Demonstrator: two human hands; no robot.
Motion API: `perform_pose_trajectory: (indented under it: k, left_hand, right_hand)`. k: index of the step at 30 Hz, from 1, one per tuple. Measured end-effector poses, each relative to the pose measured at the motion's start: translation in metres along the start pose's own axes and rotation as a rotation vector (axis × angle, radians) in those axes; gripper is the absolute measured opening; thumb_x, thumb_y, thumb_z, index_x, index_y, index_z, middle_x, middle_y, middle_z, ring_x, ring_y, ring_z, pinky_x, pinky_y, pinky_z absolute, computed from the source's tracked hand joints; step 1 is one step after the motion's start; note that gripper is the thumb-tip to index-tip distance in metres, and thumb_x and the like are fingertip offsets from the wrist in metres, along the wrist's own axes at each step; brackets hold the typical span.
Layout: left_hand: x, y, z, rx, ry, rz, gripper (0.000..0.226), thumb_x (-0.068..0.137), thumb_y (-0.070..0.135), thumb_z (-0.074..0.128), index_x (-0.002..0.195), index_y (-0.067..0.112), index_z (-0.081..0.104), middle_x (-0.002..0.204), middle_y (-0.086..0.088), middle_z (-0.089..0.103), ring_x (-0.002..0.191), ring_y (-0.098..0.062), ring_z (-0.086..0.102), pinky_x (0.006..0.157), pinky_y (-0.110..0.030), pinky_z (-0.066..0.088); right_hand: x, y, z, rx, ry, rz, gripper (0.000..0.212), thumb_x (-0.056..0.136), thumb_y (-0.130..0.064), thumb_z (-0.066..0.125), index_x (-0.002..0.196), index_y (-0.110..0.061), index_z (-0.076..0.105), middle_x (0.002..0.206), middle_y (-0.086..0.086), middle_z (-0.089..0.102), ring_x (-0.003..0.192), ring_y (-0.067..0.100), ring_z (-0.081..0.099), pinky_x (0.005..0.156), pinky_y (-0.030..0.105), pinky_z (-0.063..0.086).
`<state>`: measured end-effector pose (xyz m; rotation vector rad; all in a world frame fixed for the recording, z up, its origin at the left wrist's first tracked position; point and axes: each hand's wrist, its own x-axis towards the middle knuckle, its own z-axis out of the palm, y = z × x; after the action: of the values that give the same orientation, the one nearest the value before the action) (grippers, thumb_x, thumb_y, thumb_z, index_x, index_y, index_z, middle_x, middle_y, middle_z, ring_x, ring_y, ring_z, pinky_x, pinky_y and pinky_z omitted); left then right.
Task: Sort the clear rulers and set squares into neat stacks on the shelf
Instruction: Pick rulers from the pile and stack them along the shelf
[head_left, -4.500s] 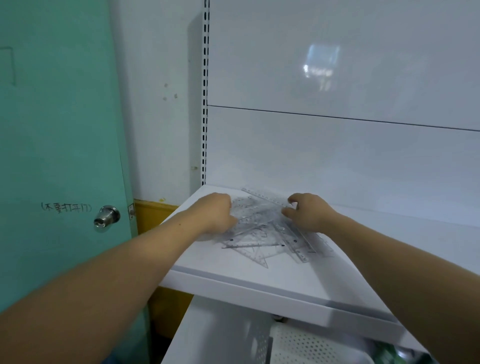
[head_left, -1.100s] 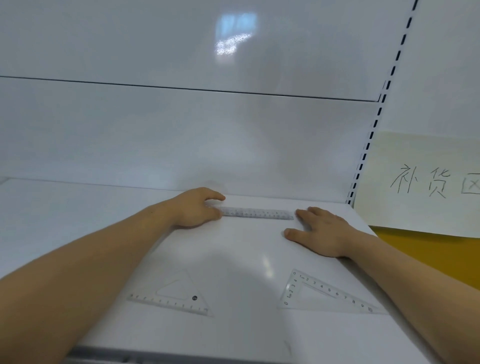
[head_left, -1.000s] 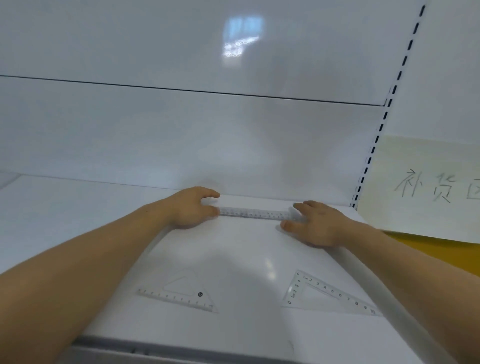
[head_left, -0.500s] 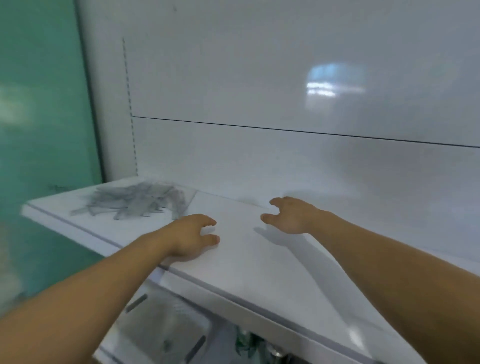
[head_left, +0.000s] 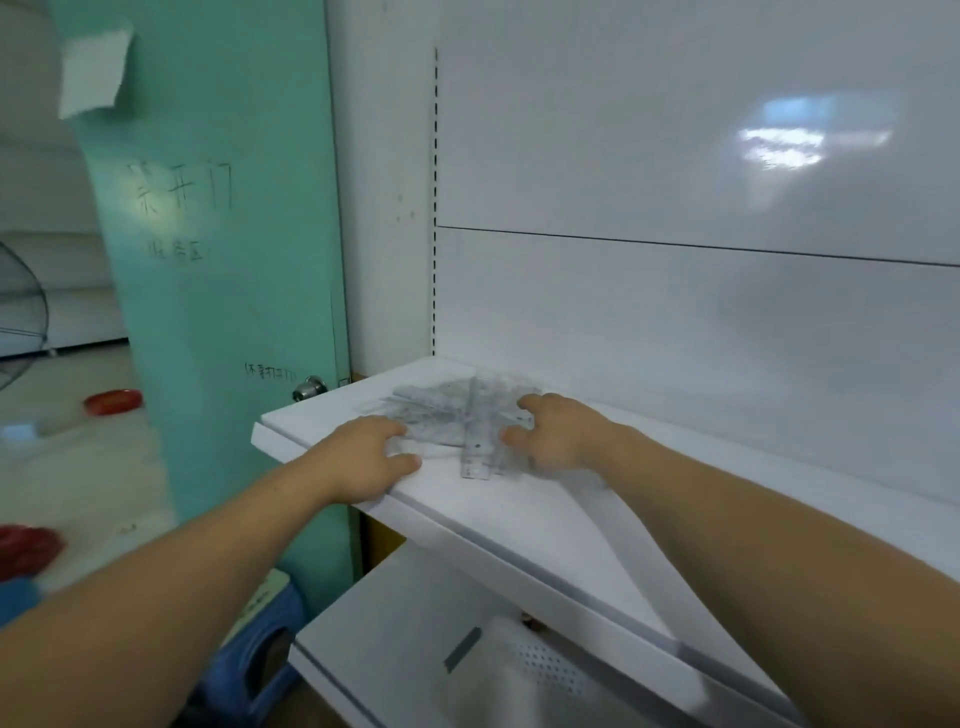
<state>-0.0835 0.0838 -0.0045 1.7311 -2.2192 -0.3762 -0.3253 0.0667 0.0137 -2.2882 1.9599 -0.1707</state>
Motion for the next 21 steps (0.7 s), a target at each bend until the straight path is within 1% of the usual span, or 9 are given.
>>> perform_pose_trajectory:
  k: [2, 6, 8, 11, 13, 15, 16, 18, 21]
  left_hand:
    - [0.023, -0.01, 0.0, -0.009, 0.014, 0.013, 0.06, 0.092, 0.044, 0.052, 0.144, 0.019, 0.035, 0.152, 0.0, 0.031, 0.138, -0.019, 0.03, 0.111, -0.03, 0.024]
    - [0.071, -0.025, 0.001, 0.024, 0.045, 0.034, 0.065, 0.091, 0.053, 0.048, 0.146, 0.024, 0.03, 0.157, 0.001, 0.02, 0.144, -0.018, 0.017, 0.117, -0.035, 0.016]
    - [0.092, -0.032, 0.0, 0.003, 0.032, 0.038, 0.065, 0.09, 0.054, 0.049, 0.146, 0.027, 0.03, 0.157, 0.001, 0.018, 0.144, -0.019, 0.018, 0.116, -0.035, 0.016]
    - [0.116, -0.04, -0.004, -0.041, 0.06, 0.085, 0.052, 0.087, 0.05, 0.056, 0.132, 0.024, 0.05, 0.142, 0.002, 0.044, 0.129, -0.017, 0.04, 0.104, -0.03, 0.031]
    - [0.127, -0.043, -0.009, -0.058, 0.066, 0.118, 0.04, 0.087, 0.047, 0.058, 0.119, 0.023, 0.06, 0.126, 0.003, 0.055, 0.117, -0.016, 0.05, 0.096, -0.029, 0.038]
    - [0.136, -0.045, -0.014, -0.07, 0.038, 0.162, 0.032, 0.088, 0.044, 0.058, 0.11, 0.022, 0.065, 0.112, 0.004, 0.061, 0.107, -0.015, 0.055, 0.09, -0.031, 0.044]
    - [0.139, -0.044, -0.016, -0.078, 0.026, 0.191, 0.028, 0.088, 0.042, 0.059, 0.106, 0.022, 0.067, 0.106, 0.006, 0.061, 0.103, -0.014, 0.057, 0.088, -0.03, 0.045]
    - [0.145, -0.042, -0.018, -0.093, 0.011, 0.251, 0.021, 0.089, 0.037, 0.059, 0.098, 0.021, 0.07, 0.098, 0.012, 0.061, 0.097, -0.011, 0.057, 0.086, -0.029, 0.045]
    - [0.153, -0.038, -0.017, -0.055, -0.01, 0.333, 0.019, 0.09, 0.033, 0.059, 0.088, 0.017, 0.069, 0.095, 0.007, 0.061, 0.09, -0.016, 0.058, 0.084, -0.031, 0.046]
  right_hand:
    - [0.028, -0.003, 0.005, 0.011, 0.015, 0.008, 0.072, 0.092, -0.06, 0.036, 0.15, -0.02, 0.02, 0.156, 0.006, 0.024, 0.14, 0.026, 0.027, 0.113, 0.04, 0.026]
    - [0.081, -0.005, 0.011, 0.042, -0.017, 0.013, 0.08, 0.086, -0.069, 0.038, 0.149, -0.023, 0.022, 0.154, 0.008, 0.026, 0.139, 0.03, 0.029, 0.112, 0.043, 0.027]
    - [0.102, -0.005, 0.01, 0.051, -0.024, -0.014, 0.078, 0.085, -0.07, 0.041, 0.148, -0.024, 0.028, 0.151, 0.009, 0.029, 0.137, 0.031, 0.03, 0.111, 0.043, 0.028]
    - [0.121, 0.002, 0.004, 0.092, 0.008, -0.055, 0.063, 0.082, -0.065, 0.054, 0.127, -0.021, 0.049, 0.133, 0.008, 0.046, 0.118, 0.026, 0.046, 0.094, 0.036, 0.039]
    - [0.127, 0.009, -0.002, 0.129, 0.024, -0.07, 0.048, 0.08, -0.059, 0.063, 0.105, -0.02, 0.053, 0.113, 0.003, 0.052, 0.098, 0.02, 0.049, 0.078, 0.03, 0.039]
    - [0.128, 0.013, -0.008, 0.164, 0.041, -0.082, 0.037, 0.08, -0.051, 0.068, 0.094, -0.021, 0.052, 0.095, -0.001, 0.054, 0.084, 0.017, 0.049, 0.068, 0.028, 0.038]
    - [0.127, 0.014, -0.01, 0.176, 0.043, -0.087, 0.034, 0.08, -0.048, 0.07, 0.096, -0.023, 0.053, 0.09, -0.004, 0.054, 0.081, 0.016, 0.05, 0.068, 0.026, 0.038]
    - [0.122, 0.013, -0.014, 0.177, 0.015, -0.087, 0.036, 0.081, -0.045, 0.07, 0.11, -0.03, 0.056, 0.089, -0.008, 0.054, 0.081, 0.012, 0.052, 0.07, 0.022, 0.038]
    - [0.113, 0.006, -0.011, 0.091, 0.013, -0.075, 0.04, 0.082, -0.045, 0.068, 0.118, -0.029, 0.058, 0.097, -0.007, 0.05, 0.089, 0.012, 0.051, 0.074, 0.02, 0.038]
